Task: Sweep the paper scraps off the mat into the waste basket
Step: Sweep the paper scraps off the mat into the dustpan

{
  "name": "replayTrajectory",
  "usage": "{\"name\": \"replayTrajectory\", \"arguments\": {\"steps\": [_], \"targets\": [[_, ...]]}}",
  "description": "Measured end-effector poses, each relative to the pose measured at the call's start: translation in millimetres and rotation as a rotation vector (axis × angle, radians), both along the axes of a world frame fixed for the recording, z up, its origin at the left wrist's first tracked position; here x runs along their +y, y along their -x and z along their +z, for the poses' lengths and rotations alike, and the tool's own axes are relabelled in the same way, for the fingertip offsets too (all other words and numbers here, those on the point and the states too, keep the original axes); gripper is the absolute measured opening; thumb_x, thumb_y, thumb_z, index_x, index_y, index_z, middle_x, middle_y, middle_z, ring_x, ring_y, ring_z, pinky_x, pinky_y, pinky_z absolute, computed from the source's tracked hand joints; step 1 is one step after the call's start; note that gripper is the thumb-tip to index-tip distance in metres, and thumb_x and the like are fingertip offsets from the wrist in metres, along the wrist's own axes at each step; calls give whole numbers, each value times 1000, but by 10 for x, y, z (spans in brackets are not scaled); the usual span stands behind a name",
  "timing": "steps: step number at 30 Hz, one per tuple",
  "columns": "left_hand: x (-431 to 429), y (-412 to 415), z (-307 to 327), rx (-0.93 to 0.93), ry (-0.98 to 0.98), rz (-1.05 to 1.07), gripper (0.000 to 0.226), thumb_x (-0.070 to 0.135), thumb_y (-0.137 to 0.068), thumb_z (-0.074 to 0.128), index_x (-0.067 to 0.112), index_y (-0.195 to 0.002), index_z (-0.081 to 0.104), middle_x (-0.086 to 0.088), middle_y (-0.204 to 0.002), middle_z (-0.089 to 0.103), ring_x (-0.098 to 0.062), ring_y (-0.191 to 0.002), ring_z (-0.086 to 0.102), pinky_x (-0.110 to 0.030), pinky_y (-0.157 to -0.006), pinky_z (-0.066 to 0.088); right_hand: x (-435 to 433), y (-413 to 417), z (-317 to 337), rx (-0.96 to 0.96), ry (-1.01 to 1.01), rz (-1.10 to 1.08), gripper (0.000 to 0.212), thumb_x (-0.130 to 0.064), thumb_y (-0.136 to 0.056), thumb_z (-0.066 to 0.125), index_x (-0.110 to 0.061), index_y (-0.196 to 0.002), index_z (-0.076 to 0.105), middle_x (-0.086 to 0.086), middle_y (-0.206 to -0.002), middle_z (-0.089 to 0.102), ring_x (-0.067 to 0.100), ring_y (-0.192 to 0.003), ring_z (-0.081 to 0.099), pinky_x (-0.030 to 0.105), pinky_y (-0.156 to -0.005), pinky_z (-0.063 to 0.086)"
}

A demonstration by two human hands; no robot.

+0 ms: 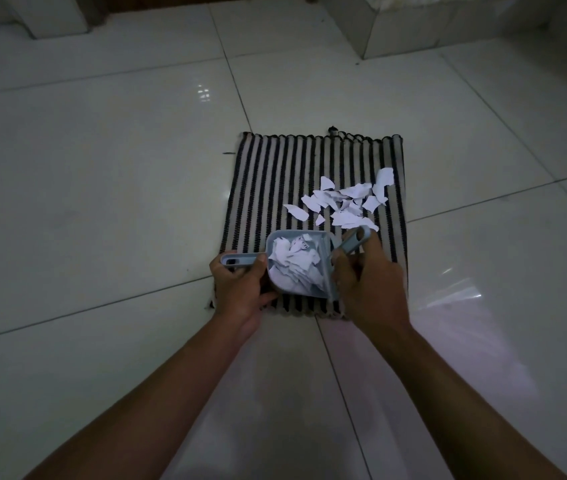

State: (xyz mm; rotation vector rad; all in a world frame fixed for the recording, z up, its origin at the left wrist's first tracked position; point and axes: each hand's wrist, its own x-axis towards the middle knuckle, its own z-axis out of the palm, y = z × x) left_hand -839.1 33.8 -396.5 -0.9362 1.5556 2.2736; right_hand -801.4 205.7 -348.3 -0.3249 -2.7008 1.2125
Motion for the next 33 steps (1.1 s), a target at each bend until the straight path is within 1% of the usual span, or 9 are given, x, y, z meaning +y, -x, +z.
{"name": "replayTrajectory", "arguments": {"steps": [6,10,13,15,17,19,24,28,33], "targets": [[-140,196,31,36,-33,53,54,6,-90,72,11,-132,38,-21,-119,63,-36,-100,70,-51,-67,62,89,163,206,16,81,-14,19,-31,-98,55,-22,-114,52,5,-75,71,17,-63,69,39,-57,58],[-313,369,-5,68,-37,69,51,7,-88,76,7,-127,43,-28,-119,65,-37,-97,72,-56,-69,61,193,374,226,22,106,-55,12,-32,-98,54,-33,-109,48,-4,-76,68,14,-73,70,37,-62,59],[-367,452,-19,69,-12,74,53,8,-89,74,13,-129,40,-22,-115,66,-32,-96,73,-56,-70,61,235,527,112,-3,44,-70,21,-30,-99,53,-25,-119,49,-4,-77,67,15,-70,70,43,-64,60],[-381,488,-24,70,23,79,55,8,-91,73,15,-132,37,-19,-116,65,-33,-101,71,-55,-71,61,205,593,38,-12,-18,-23,28,-30,-100,49,-23,-128,46,-6,-72,63,12,-62,67,34,-57,60],[-391,505,-53,71,40,89,55,8,-91,72,16,-133,36,-19,-117,65,-32,-102,71,-54,-71,62,128,635,-7,-20,-70,50,29,-33,-102,44,-24,-129,45,-5,-68,61,7,-53,60,20,-43,50],[-402,497,-68,63,39,89,57,8,-90,73,15,-134,37,-20,-119,64,-33,-103,71,-57,-73,61,66,653,-24,-43,-79,101,29,-34,-102,44,-25,-129,44,-3,-69,61,6,-52,56,18,-40,41],[-542,542,-99,96,10,116,47,9,-89,75,20,-121,42,-28,-126,61,-37,-106,69,-57,-72,60,112,685,77,-8,37,103,14,-29,-101,46,-26,-115,47,7,-75,68,21,-64,65,33,-49,51],[-599,614,-59,102,46,123,48,8,-90,74,23,-115,36,-25,-126,61,-35,-108,69,-57,-74,61,104,933,66,-28,-43,170,25,-30,-102,45,-24,-127,47,-1,-77,64,9,-58,58,13,-40,41],[-560,631,-38,96,72,80,50,8,-92,71,23,-122,34,-19,-124,62,-32,-105,70,-59,-77,60,-37,1111,66,-85,-127,324,25,-20,-102,47,-20,-127,49,-7,-63,51,3,-50,46,10,-39,35]]}}
